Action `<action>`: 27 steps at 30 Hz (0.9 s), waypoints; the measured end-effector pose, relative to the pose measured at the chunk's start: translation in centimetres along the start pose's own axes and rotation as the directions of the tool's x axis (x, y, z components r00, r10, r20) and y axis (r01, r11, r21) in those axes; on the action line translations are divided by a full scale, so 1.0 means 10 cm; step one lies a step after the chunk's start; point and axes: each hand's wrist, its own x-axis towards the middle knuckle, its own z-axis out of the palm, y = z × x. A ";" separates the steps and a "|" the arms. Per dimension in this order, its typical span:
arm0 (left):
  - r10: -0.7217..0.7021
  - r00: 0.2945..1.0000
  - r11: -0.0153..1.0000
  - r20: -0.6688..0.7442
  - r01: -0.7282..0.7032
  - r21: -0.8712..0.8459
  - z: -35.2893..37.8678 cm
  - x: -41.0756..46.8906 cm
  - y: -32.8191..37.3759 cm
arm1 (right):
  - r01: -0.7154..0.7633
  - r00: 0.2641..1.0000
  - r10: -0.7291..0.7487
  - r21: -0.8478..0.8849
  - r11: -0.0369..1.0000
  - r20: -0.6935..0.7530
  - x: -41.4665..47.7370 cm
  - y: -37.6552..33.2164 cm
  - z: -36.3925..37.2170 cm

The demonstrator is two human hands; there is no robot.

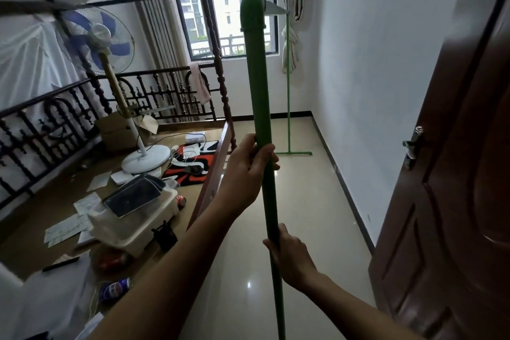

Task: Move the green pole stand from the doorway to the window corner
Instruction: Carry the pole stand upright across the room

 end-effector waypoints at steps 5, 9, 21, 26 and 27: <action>-0.021 1.000 1.000 0.006 0.021 -0.009 -0.06 0.70 -0.31 | 0.005 1.000 -0.005 -0.001 1.000 0.014 0.78 0.10 -0.03; -0.026 1.000 1.000 0.012 0.026 0.007 -0.09 1.23 -0.57 | -0.017 1.000 0.017 -0.010 1.000 0.013 1.36 0.18 -0.04; 0.013 0.997 1.000 0.072 -0.012 -0.016 -0.53 2.99 -1.58 | -0.054 0.998 0.054 -0.007 0.999 0.015 3.34 0.28 0.18; 0.003 0.993 0.998 0.119 0.004 -0.063 -0.72 3.73 -1.93 | -0.102 0.995 0.102 -0.008 0.995 -0.003 4.15 0.27 0.24; 0.001 0.993 0.998 0.120 0.007 -0.068 -0.74 3.87 -1.99 | -0.107 0.994 0.107 -0.006 0.994 -0.008 4.31 0.28 0.25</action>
